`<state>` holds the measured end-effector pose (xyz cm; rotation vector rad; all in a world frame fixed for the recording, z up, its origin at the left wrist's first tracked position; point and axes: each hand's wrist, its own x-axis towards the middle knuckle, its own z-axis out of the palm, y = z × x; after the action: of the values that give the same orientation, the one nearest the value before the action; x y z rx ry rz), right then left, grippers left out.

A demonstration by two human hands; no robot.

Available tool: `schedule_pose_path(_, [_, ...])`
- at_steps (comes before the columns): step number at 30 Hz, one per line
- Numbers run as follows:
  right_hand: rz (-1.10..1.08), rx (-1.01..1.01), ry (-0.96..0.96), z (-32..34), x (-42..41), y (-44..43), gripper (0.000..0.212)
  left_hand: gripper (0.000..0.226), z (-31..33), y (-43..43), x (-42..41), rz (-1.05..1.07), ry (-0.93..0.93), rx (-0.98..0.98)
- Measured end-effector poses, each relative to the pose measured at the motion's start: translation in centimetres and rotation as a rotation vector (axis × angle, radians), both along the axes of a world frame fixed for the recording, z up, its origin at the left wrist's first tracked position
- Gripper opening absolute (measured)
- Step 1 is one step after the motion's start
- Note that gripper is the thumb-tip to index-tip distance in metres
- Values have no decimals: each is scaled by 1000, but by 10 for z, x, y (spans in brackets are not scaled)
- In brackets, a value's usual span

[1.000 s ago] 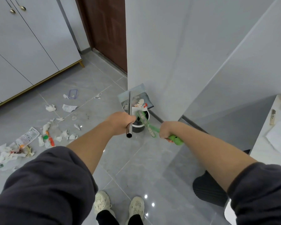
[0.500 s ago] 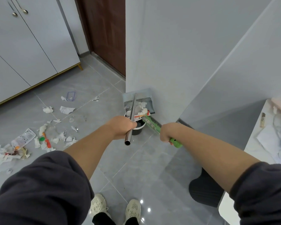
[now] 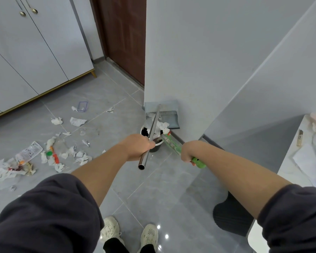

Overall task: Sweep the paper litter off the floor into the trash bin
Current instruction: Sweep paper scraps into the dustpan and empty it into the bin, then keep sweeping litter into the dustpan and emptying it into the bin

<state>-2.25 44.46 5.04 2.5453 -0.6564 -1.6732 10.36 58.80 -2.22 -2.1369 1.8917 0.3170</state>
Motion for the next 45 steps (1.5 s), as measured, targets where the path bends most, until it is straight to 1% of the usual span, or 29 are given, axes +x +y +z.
schedule_pose_path(4, [-6, -24, -20, -1, 0, -2, 38, 20, 12, -2, 7, 0, -14, -48])
schedule_pose_path(8, [-22, -32, -12, -13, -4, -2, 44, 21, 8, 4, 0, -7, 20, 48])
schedule_pose_path(10, [-32, -28, -4, -20, -6, -2, 46, 24, 4, 7, -6, -16, 9, 101])
schedule_pose_path(15, [-62, -28, 1, -22, -6, 2, 46, 24, 1, 14, 0, 24, -28, 53])
schedule_pose_path(19, [-82, -33, 1, -16, -1, 0, 36, 26, 5, 18, 9, 30, -51, 3])
schedule_pose_path(21, [-82, -54, -33, -17, -1, -2, 30, 27, 4, 21, 10, 33, -55, -8])
schedule_pose_path(24, [-83, -86, -75, -20, -5, -2, 37, 27, 0, 22, 6, 38, -43, 34])
schedule_pose_path(27, [-87, -100, -63, -23, -8, -1, 39, 22, -4, 21, -2, 24, -18, 71])
schedule_pose_path(31, [-140, -87, -61, -27, -11, -5, 42, 23, -4, 24, -2, 31, -27, 63])
schedule_pose_path(34, [-162, -73, -78, -30, -12, -11, 40, 24, 0, 28, 10, 86, 11, -33])
schedule_pose_path(37, [-184, -50, -113, -29, -10, -18, 35, 24, 11, 34, 25, 183, 147, -225])
schedule_pose_path(40, [-145, -3, -76, -22, -2, -25, 30, 28, 20, 41, 43, 290, 264, -376])
schedule_pose_path(42, [-135, -21, -48, -19, 6, -31, 27, 21, 24, 48, 51, 388, 312, -496])
schedule_pose_path(43, [-147, -31, -50, -20, 11, -34, 28, 19, 24, 53, 58, 457, 328, -554])
schedule_pose_path(45, [-221, -4, -37, -25, 22, -38, 45, 23, 24, 60, 67, 597, 361, -632])
